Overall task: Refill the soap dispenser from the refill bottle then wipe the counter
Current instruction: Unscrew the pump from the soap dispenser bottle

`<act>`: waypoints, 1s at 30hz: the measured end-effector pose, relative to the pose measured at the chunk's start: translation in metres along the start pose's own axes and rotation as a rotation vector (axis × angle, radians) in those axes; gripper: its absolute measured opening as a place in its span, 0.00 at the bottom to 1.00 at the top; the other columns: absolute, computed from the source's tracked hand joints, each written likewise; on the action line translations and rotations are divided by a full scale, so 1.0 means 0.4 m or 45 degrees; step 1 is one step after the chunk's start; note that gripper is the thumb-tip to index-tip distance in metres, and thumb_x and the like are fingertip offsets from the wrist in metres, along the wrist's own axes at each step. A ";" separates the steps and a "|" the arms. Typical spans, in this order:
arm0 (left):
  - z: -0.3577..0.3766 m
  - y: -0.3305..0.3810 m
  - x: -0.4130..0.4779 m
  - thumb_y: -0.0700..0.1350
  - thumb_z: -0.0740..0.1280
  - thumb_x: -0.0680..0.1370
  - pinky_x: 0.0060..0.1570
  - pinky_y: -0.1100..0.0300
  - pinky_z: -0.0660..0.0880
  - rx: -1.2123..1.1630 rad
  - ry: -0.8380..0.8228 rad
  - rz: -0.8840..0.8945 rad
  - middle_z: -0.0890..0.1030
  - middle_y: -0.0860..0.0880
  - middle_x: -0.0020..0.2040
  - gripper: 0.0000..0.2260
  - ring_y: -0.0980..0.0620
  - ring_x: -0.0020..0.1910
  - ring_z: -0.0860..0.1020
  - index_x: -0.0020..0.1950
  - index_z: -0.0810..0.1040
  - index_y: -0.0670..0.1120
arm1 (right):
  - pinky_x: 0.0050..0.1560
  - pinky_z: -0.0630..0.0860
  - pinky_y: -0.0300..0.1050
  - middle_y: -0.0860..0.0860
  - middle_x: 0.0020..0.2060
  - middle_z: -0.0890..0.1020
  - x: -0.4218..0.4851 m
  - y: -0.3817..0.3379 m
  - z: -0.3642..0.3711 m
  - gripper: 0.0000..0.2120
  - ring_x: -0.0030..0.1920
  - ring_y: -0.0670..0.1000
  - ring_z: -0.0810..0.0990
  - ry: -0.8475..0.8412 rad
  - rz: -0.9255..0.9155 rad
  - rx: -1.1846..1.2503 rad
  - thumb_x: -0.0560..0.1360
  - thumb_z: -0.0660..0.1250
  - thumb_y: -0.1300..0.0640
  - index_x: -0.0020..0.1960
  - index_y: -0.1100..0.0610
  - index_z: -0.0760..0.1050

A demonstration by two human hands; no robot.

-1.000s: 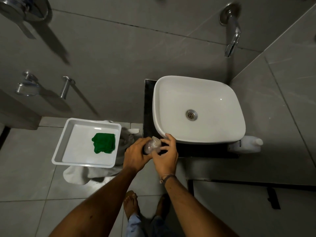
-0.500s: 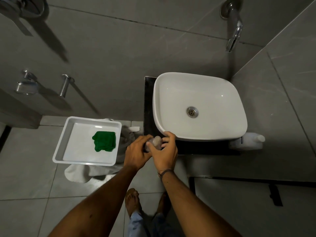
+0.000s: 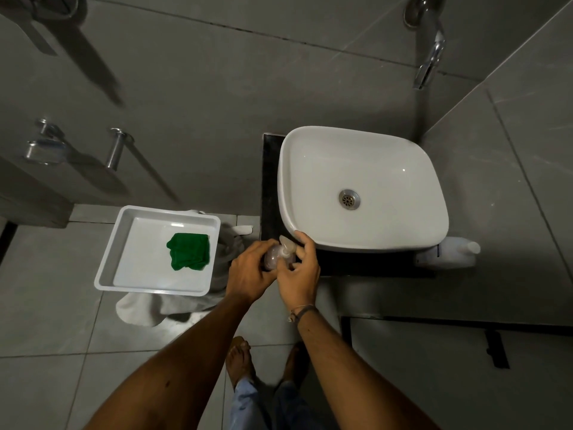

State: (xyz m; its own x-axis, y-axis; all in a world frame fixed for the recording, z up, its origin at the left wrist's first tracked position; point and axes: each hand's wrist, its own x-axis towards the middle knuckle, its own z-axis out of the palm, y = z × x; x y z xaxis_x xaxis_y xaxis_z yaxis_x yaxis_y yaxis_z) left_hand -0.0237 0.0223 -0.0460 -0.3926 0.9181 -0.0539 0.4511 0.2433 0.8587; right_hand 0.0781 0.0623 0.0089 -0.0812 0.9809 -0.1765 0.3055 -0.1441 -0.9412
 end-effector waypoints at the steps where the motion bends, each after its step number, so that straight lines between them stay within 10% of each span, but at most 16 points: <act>1: 0.000 -0.001 0.000 0.61 0.67 0.73 0.60 0.48 0.83 0.002 -0.001 0.001 0.85 0.45 0.63 0.32 0.45 0.59 0.85 0.71 0.81 0.44 | 0.59 0.82 0.51 0.46 0.61 0.80 -0.005 0.001 -0.005 0.32 0.62 0.49 0.80 -0.001 -0.012 -0.005 0.72 0.73 0.68 0.69 0.46 0.69; 6: -0.001 -0.003 0.000 0.59 0.67 0.73 0.60 0.45 0.83 0.002 -0.009 0.004 0.85 0.46 0.64 0.31 0.46 0.60 0.85 0.72 0.80 0.45 | 0.48 0.84 0.43 0.47 0.52 0.83 -0.005 0.001 -0.004 0.32 0.50 0.44 0.82 0.122 0.039 -0.104 0.67 0.81 0.60 0.65 0.46 0.70; 14: 0.000 -0.001 0.000 0.60 0.68 0.73 0.61 0.44 0.83 0.011 -0.025 -0.002 0.85 0.45 0.64 0.31 0.46 0.61 0.84 0.71 0.81 0.44 | 0.55 0.82 0.41 0.46 0.57 0.82 -0.012 0.003 0.002 0.34 0.57 0.43 0.81 0.135 0.010 -0.049 0.68 0.78 0.64 0.69 0.45 0.69; 30: 0.021 -0.001 0.013 0.63 0.81 0.70 0.59 0.59 0.78 0.000 0.020 -0.062 0.84 0.53 0.64 0.33 0.55 0.60 0.81 0.70 0.79 0.51 | 0.53 0.81 0.50 0.56 0.49 0.85 0.070 0.009 -0.302 0.05 0.48 0.51 0.84 0.635 0.416 0.657 0.77 0.72 0.62 0.53 0.60 0.83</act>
State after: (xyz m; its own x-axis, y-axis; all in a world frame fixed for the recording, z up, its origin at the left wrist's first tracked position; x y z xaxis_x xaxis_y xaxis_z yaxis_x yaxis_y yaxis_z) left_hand -0.0190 0.0295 -0.0511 -0.4266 0.9002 -0.0875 0.4311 0.2874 0.8553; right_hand 0.1915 0.1051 0.0355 0.4090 0.8036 -0.4325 -0.2482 -0.3581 -0.9001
